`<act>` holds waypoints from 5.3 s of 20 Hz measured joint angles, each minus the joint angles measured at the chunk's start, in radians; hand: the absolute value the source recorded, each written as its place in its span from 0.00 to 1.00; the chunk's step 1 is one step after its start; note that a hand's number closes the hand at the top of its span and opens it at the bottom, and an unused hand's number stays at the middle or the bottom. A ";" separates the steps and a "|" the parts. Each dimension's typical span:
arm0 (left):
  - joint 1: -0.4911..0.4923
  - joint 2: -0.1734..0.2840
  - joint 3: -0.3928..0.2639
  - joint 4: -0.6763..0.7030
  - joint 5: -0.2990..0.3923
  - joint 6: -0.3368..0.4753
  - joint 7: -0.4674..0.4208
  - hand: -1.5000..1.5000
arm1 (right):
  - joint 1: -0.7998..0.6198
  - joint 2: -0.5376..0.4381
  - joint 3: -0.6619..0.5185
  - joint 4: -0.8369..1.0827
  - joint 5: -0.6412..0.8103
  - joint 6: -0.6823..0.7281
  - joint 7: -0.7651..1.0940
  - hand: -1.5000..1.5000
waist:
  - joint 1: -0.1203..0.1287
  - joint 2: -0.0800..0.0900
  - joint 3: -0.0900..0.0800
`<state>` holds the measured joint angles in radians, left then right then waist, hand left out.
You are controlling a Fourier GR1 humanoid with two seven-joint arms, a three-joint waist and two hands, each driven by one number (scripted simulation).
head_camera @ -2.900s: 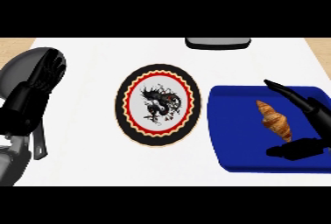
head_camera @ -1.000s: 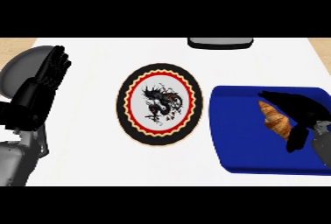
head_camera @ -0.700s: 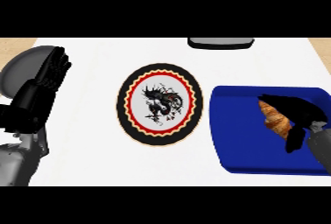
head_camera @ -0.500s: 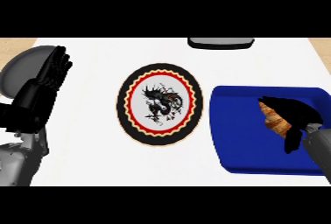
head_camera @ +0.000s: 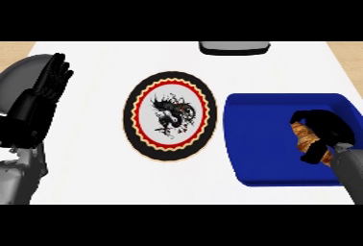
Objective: Pick the croissant from the tray and place it in the plate
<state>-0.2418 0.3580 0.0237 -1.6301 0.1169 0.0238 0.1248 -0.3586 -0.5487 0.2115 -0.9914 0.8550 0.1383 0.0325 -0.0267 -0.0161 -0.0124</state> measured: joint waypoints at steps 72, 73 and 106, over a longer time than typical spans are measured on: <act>-0.105 -0.085 0.004 0.061 -0.058 -0.079 -0.012 0.50 | -0.637 0.547 0.323 0.265 -0.480 -0.901 0.598 0.00 | 0.106 0.037 0.013; -0.109 -0.083 0.005 0.064 -0.058 -0.079 -0.008 0.50 | -0.638 0.547 0.326 0.265 -0.495 -0.936 0.580 0.00 | 0.107 0.037 0.013; -0.021 -0.071 0.093 0.021 -0.071 -0.111 -0.010 0.50 | 0.228 0.177 0.070 -0.658 -0.793 -0.828 0.142 0.00 | 0.018 0.014 0.012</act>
<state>-0.2628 0.2867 0.1166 -1.6089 0.0458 -0.0868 0.1150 -0.1306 -0.3713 0.2813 -1.6496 0.0618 -0.6898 0.1747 -0.0090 -0.0019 0.0001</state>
